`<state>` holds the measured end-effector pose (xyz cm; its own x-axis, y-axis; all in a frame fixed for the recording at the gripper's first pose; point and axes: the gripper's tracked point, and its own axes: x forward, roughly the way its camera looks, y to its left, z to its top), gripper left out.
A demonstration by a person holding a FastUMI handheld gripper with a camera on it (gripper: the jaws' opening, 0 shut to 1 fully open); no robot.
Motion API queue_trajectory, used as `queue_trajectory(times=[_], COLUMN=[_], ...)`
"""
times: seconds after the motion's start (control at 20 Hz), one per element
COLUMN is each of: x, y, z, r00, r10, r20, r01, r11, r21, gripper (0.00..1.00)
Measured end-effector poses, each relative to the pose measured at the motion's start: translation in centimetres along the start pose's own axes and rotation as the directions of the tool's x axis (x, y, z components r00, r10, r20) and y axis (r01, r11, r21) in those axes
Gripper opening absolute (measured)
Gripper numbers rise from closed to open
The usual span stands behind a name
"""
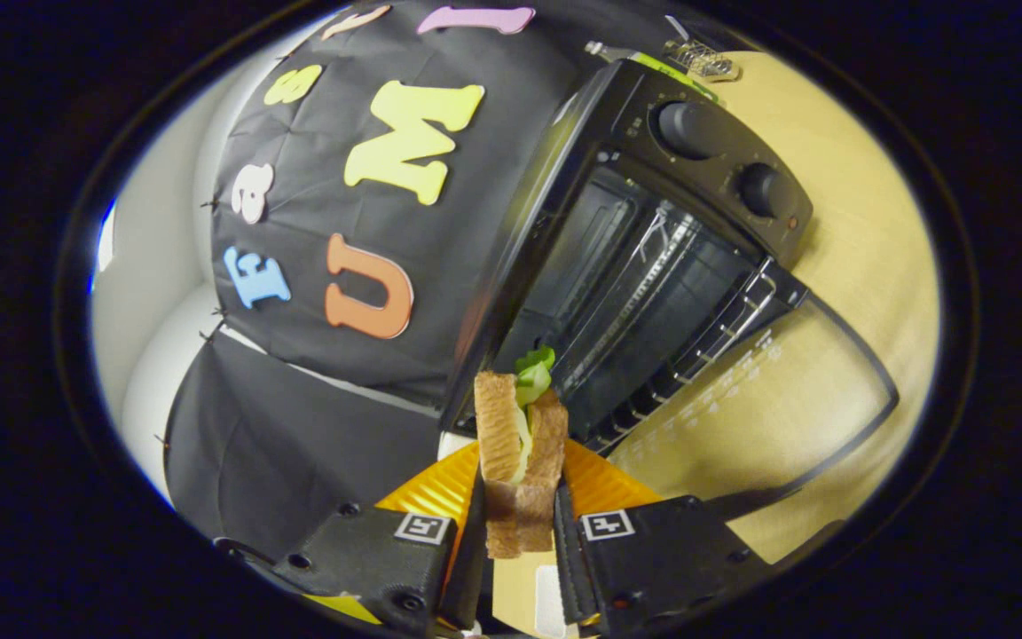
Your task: Open the toaster oven, put the food inside, and close the toaster oven door.
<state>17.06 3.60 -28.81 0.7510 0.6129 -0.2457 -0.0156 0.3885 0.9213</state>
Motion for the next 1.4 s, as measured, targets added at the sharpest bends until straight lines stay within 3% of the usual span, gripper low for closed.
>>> queue_trajectory(times=[0.2, 0.3, 0.45, 0.7, 0.85, 1.0, 1.15, 1.4], x=[2.9, 4.6, 6.3, 8.3, 8.8, 8.0, 7.6, 5.9], y=[-2.0, -3.5, -3.2, -3.1, -2.9, -3.6, -3.5, -4.2], z=[3.5, 4.2, 4.2, 4.8, 5.2, 6.5, 6.1, 5.2], r00=[0.991, 0.980, 0.967, 0.945, 0.949, 0.932, 0.950, 0.948], r10=[-0.014, -0.059, -0.053, -0.084, -0.086, -0.118, -0.119, -0.230], r20=[0.134, 0.191, 0.250, 0.316, 0.304, 0.343, 0.289, 0.220], r01=[0.001, 0.039, 0.016, 0.074, 0.082, 0.125, 0.109, 0.237], r11=[0.995, 0.993, 0.989, 0.996, 0.996, 0.992, 0.993, 0.971], r21=[0.097, 0.107, 0.148, 0.044, 0.026, 0.001, 0.053, -0.007], gripper=[0.40, 0.40, 0.43, 0.47, 0.50, 0.55, 0.58, 0.65])
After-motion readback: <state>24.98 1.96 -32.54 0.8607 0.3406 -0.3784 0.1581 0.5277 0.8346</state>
